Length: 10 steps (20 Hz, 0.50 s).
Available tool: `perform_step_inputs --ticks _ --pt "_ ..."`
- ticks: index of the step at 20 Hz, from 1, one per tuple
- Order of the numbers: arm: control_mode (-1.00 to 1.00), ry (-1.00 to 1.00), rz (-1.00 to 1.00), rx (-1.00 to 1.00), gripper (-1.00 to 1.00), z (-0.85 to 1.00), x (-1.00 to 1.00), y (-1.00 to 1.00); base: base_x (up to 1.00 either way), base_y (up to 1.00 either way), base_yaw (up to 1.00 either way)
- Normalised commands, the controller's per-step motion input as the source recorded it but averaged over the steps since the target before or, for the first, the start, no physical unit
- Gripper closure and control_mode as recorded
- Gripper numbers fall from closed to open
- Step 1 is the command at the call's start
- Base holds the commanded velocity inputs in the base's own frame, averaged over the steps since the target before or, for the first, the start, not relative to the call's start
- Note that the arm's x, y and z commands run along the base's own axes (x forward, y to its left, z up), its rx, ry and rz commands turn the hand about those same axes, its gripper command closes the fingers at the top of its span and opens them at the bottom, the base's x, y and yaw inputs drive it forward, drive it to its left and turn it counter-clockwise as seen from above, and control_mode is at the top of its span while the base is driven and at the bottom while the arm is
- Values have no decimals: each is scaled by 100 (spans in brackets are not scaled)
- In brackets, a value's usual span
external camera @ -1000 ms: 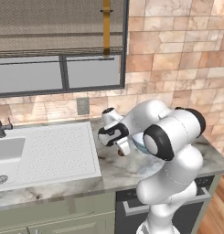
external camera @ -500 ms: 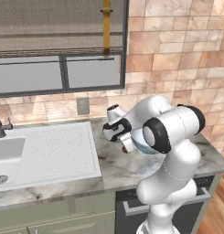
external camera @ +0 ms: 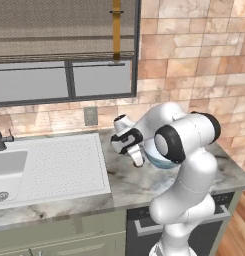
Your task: Gather the eggs and milk located in the vicinity of the sink area and place them right next to the bowl.
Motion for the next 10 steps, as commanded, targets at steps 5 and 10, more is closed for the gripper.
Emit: perform_step_inputs --ticks 5,10 --pt "-100 0 -6 -1 -100 -5 0 -32 0 0 0" --pt "-100 -5 -1 0 -100 6 -9 -17 0 0 0"
